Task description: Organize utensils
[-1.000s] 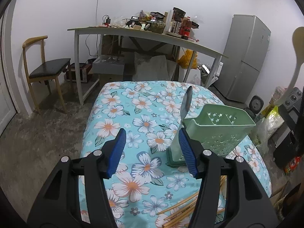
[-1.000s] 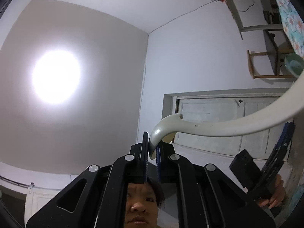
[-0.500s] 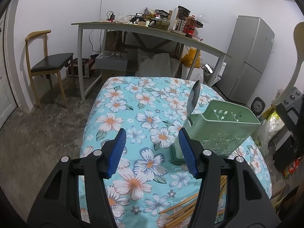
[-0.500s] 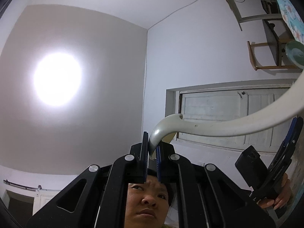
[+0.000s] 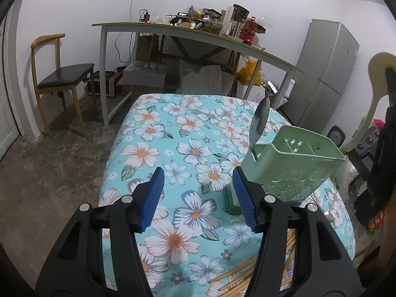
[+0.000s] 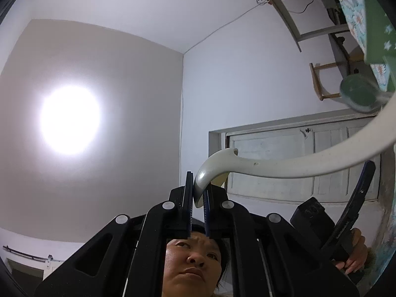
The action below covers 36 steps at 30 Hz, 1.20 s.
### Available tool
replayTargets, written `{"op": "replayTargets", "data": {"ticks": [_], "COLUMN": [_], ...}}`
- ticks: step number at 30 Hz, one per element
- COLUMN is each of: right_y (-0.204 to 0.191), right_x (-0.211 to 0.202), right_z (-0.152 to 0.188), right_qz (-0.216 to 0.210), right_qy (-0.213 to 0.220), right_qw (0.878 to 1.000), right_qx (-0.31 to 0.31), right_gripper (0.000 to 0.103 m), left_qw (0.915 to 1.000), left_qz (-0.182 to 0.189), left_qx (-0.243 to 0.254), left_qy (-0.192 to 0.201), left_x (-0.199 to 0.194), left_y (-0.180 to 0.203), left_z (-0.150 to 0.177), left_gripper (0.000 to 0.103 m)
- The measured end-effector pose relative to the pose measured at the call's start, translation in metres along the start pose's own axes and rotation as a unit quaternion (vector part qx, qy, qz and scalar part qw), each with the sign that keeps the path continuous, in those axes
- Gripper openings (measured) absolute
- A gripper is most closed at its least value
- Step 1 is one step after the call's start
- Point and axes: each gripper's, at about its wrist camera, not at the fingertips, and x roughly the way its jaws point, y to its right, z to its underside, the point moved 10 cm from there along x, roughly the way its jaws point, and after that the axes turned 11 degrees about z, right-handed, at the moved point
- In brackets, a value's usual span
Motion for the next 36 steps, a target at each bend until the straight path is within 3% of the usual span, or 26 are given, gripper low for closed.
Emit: {"op": "replayTargets", "data": {"ticks": [12, 14, 16, 29, 36], "right_y": [0.008, 0.007, 0.005, -0.019, -0.045], "right_x": [-0.02, -0.025, -0.03, -0.048, -0.049], "right_z": [-0.008, -0.007, -0.008, 0.004, 0.02], "right_qz": [0.017, 0.022, 0.026, 0.02, 0.047], "right_qy": [0.03, 0.037, 0.05, 0.084, 0.094], "right_qw": [0.999, 0.999, 0.998, 0.996, 0.99], "right_qx": [0.007, 0.007, 0.004, -0.032, -0.097], "right_gripper": [0.009, 0.015, 0.04, 0.047, 0.055], "left_qw": [0.9999, 0.9999, 0.9999, 0.9999, 0.9997], "left_qz": [0.005, 0.005, 0.005, 0.008, 0.024], "left_qx": [-0.01, -0.009, -0.009, -0.007, 0.0], "left_qy": [-0.008, -0.007, -0.008, -0.003, -0.001], "left_x": [0.01, 0.01, 0.011, 0.006, -0.006], "left_y": [-0.006, -0.005, -0.006, 0.0, 0.016], "left_z": [0.005, 0.005, 0.005, 0.006, 0.008], "left_gripper": [0.055, 0.055, 0.055, 0.055, 0.063]}}
